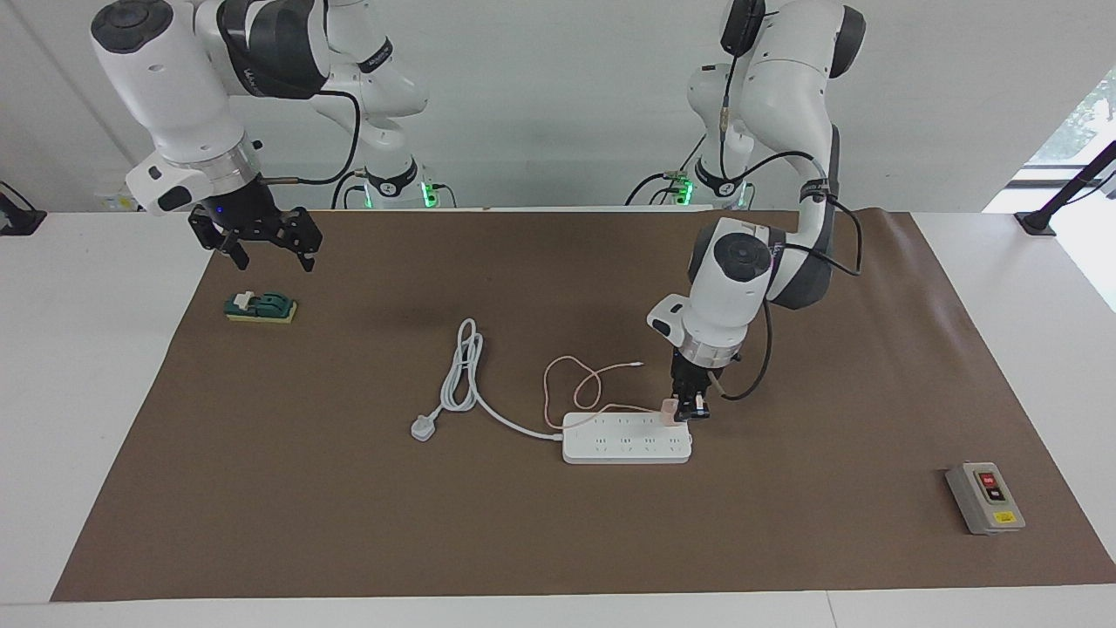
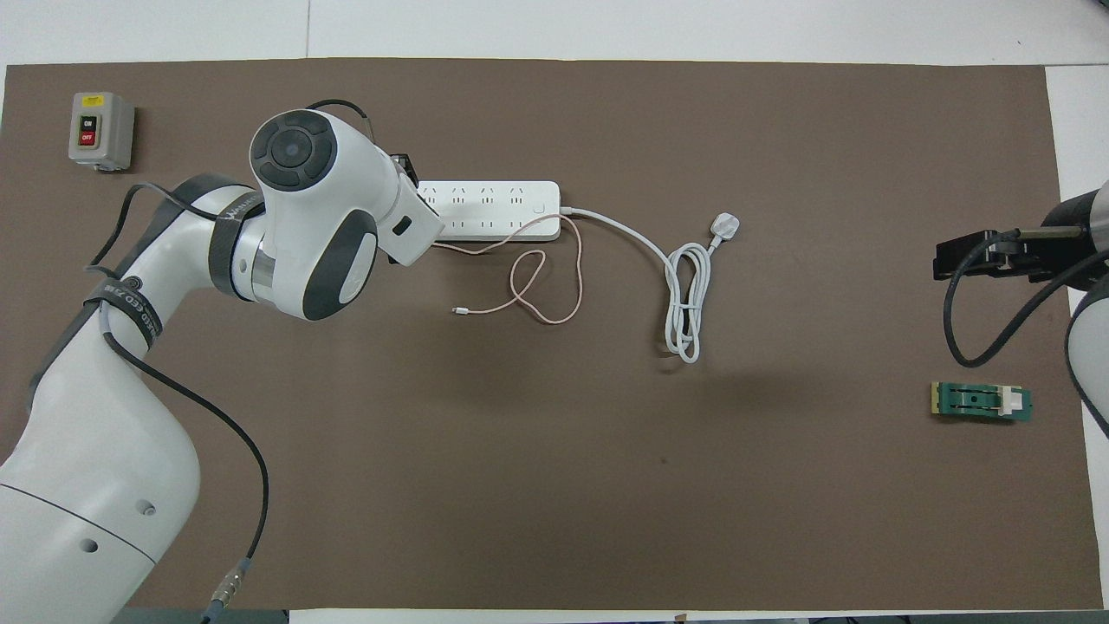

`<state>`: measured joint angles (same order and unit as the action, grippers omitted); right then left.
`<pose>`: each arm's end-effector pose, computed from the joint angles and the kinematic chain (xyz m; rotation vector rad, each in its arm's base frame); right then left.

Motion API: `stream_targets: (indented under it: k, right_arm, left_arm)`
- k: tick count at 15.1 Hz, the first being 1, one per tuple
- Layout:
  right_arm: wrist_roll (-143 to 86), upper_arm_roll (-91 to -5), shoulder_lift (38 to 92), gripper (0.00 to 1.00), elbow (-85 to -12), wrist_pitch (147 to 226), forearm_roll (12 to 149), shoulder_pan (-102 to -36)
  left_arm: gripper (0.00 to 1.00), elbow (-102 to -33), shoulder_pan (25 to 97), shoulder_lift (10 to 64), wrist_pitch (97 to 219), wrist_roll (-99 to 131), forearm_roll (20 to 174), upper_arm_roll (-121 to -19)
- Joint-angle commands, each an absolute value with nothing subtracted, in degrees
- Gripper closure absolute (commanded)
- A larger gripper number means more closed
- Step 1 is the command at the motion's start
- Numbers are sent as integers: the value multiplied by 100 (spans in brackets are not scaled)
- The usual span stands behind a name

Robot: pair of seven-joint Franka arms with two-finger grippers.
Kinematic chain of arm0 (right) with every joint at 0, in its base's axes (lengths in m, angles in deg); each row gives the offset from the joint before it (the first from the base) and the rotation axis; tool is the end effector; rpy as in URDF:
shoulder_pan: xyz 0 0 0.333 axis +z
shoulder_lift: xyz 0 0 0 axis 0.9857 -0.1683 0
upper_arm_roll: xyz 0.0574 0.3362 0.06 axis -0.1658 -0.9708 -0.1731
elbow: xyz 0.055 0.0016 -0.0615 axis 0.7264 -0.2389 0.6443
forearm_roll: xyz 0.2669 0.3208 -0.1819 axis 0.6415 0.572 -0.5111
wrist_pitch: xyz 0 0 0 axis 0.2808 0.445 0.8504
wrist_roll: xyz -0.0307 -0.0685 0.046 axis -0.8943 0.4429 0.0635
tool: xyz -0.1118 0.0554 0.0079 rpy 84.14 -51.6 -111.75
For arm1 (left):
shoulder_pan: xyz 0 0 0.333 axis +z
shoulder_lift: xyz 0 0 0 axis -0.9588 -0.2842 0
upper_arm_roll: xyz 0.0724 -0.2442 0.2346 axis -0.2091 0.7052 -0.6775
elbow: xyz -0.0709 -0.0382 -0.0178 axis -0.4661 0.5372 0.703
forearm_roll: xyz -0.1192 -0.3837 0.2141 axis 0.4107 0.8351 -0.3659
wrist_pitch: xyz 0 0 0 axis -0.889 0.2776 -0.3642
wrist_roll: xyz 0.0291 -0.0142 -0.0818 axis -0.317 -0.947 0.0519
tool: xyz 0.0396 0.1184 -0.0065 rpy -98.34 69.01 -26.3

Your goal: Plug charger into power strip

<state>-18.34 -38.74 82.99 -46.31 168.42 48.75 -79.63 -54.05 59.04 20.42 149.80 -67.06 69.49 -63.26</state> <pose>0.6087 -0.0177 0.5755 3.1245 -0.0853 0.0191 0.6967 -0.2950 0.3267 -2.1665 2.2412 -0.2229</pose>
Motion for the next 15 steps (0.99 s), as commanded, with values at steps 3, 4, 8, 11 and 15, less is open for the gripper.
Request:
stream_targets:
  k: [3,4,8,11,15]
  right_arm:
    - [-1676,-3937,8416,0,-4789,16945,4812,-8005]
    - [-1676,-3937,8416,0,-4789,16945,4812,-8005]
    - [-1685,-3937,8416,0,-4781,16945,4812,-8005]
    - [-1693,-3937,8416,0,-4789,16954,4830,-8013]
    - [-1702,-3937,8425,0,-4789,16945,4830,-8031]
  left_arm:
    - [100,-4851,6083,1213,14608,-6830,7551,-6393]
    - [100,-4597,6031,1141,14475,-6821,7535,-6402]
    - [100,-4507,5776,1140,14255,-6786,7465,-6489]
    - [100,-4533,5556,1158,14193,-6742,7166,-6498]
    - [100,-4551,5503,1158,14211,-6760,6264,-6463]
